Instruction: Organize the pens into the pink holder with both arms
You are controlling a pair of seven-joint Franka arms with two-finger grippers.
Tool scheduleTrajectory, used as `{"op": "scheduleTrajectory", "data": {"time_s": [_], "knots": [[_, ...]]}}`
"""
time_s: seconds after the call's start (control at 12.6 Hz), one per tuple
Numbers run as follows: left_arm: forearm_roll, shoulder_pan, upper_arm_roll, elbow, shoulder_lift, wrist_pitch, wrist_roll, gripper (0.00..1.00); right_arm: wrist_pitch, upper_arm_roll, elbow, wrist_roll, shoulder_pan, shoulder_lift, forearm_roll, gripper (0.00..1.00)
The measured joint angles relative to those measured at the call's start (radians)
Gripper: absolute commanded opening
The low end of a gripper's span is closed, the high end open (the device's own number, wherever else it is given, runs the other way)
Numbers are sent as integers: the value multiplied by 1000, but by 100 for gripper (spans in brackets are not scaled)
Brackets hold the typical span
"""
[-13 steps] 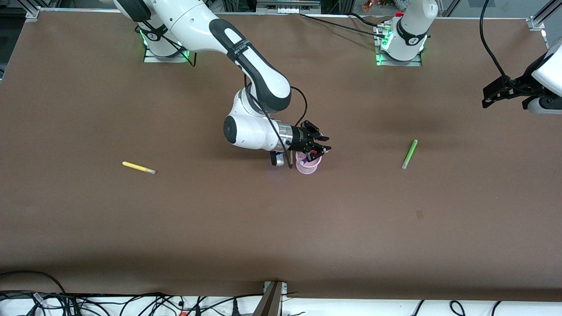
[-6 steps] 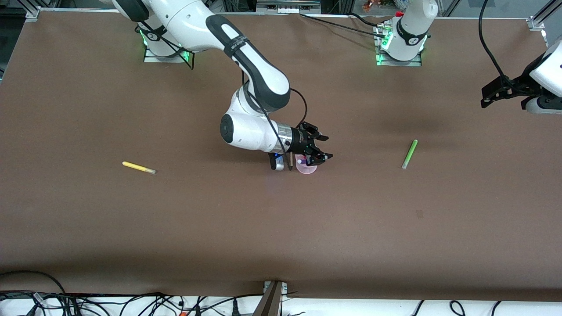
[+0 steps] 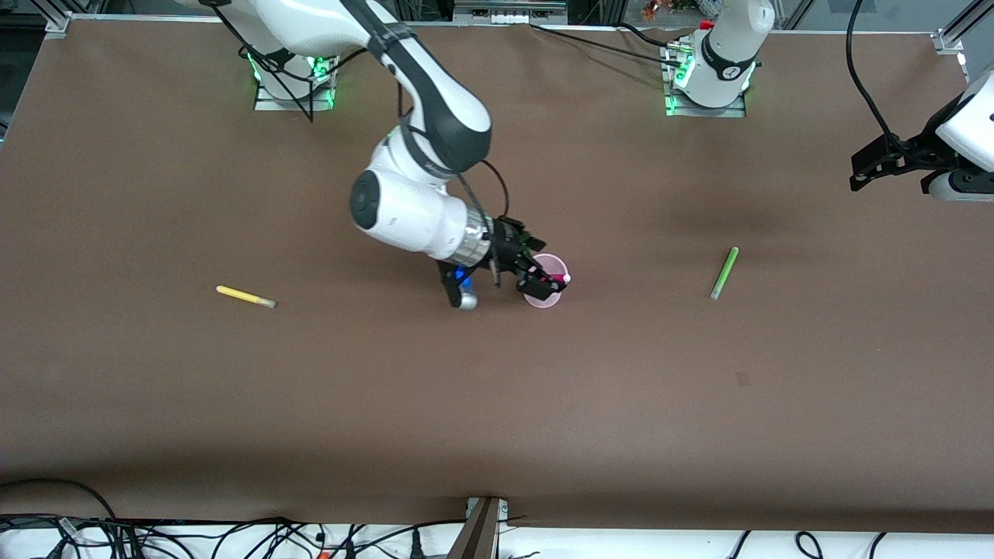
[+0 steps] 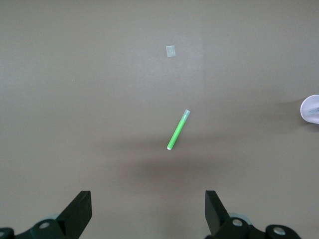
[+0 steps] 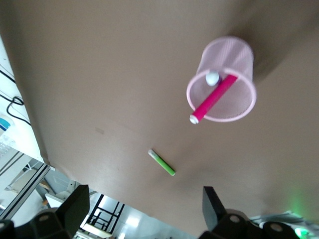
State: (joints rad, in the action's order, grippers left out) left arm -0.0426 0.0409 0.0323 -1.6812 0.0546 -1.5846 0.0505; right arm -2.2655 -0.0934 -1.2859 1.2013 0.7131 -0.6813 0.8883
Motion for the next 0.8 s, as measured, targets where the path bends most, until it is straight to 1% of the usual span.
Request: {"op": "scheduleTrajectory", "data": {"time_s": [0.24,0.32,0.48,0.64,0.72,0.8], "knots": [[2,0,0,0,0,0,0,100,219,-145,-9,-175,-6,77,-5,100],[2,0,0,0,0,0,0,100,305,-197,-11,-238,-7,108,-25,100],[2,0,0,0,-1,1,0,100,483,-294,-23,-391,-10,184,-120,100],[2,0,0,0,-1,2,0,100,619,-397,-65,-565,-12,273,-173,100],[2,0,0,0,-1,4,0,100,666,-442,-101,-654,-15,322,-210,100],[3,0,0,0,-1,6,0,100,686,-464,-142,-725,-20,373,-273,100]]}}
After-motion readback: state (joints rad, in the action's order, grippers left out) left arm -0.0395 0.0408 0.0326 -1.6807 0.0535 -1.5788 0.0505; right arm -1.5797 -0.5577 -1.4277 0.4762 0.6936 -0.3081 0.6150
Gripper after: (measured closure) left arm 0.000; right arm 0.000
